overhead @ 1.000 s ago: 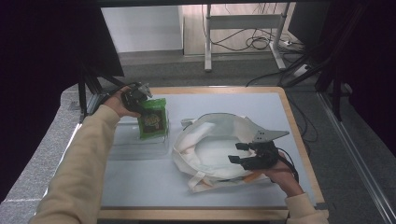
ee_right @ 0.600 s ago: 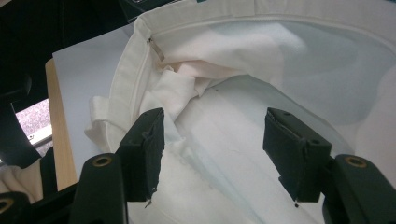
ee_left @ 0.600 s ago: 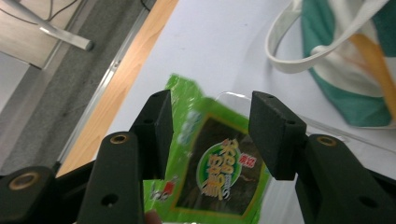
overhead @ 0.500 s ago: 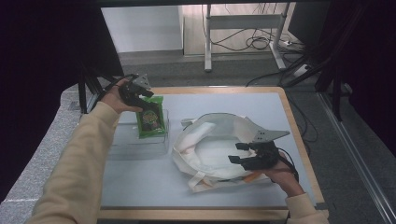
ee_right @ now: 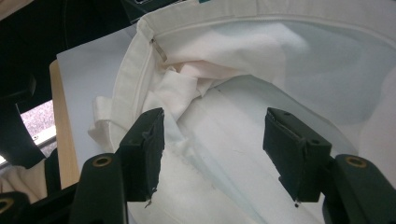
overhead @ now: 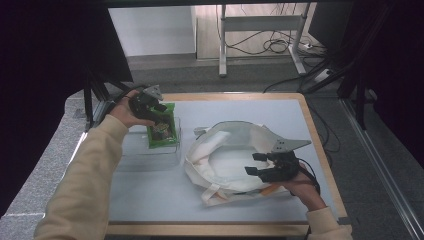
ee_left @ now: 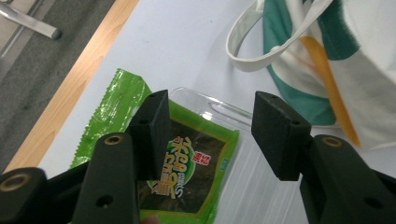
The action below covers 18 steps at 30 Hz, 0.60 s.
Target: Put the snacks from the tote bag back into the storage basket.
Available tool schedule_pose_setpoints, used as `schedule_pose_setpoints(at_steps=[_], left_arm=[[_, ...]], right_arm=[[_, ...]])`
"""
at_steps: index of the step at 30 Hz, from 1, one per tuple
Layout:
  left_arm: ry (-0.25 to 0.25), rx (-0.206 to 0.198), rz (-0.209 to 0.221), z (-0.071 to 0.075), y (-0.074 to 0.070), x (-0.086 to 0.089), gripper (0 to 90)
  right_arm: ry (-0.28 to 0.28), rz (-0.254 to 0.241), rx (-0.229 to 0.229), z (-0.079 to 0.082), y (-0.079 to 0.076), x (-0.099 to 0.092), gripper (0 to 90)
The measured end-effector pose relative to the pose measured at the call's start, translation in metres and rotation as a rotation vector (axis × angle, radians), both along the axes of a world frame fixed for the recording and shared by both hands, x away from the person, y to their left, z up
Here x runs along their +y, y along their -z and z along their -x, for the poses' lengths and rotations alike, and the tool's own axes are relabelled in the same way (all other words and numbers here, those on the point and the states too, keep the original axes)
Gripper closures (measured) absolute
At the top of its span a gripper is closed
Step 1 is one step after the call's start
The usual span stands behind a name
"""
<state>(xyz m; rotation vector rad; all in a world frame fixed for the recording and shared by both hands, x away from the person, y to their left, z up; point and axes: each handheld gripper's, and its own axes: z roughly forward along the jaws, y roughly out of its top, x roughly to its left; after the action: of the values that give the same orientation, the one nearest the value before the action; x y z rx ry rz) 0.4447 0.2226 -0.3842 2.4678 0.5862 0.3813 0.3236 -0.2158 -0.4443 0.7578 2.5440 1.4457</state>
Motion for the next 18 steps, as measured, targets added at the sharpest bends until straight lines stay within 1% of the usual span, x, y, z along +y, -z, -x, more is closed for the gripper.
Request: schedule_pose_setpoints(at_steps=[5, 8, 9, 12, 15, 16, 18], left_arm=[[0.007, 0.013, 0.013, 0.012, 0.002, -0.003, 46.9], [0.006, 0.023, 0.038, 0.019, 0.005, -0.002, 46.6], [0.007, 0.021, 0.04, 0.021, 0.006, -0.002, 46.5], [-0.001, 0.024, 0.066, 0.029, 0.007, 0.0, 46.2], [-0.005, 0.019, 0.099, 0.042, 0.007, 0.0, 46.2], [-0.005, 0.019, 0.099, 0.042, 0.007, 0.0, 46.3], [-0.011, 0.013, 0.112, 0.053, 0.008, -0.004, 46.3]], right_arm=[[-0.006, -0.003, -0.003, 0.001, -0.002, 0.0, 38.6], [-0.008, -0.007, -0.001, 0.001, -0.001, 0.0, 38.7], [-0.008, -0.006, 0.001, 0.001, -0.001, 0.0, 38.7], [-0.005, -0.004, -0.005, 0.002, -0.002, 0.0, 38.7], [-0.002, -0.007, -0.011, 0.003, -0.004, 0.001, 38.6], [0.0, -0.007, -0.011, 0.003, -0.005, 0.001, 38.6], [0.003, -0.005, -0.011, 0.003, -0.004, 0.001, 38.6]])
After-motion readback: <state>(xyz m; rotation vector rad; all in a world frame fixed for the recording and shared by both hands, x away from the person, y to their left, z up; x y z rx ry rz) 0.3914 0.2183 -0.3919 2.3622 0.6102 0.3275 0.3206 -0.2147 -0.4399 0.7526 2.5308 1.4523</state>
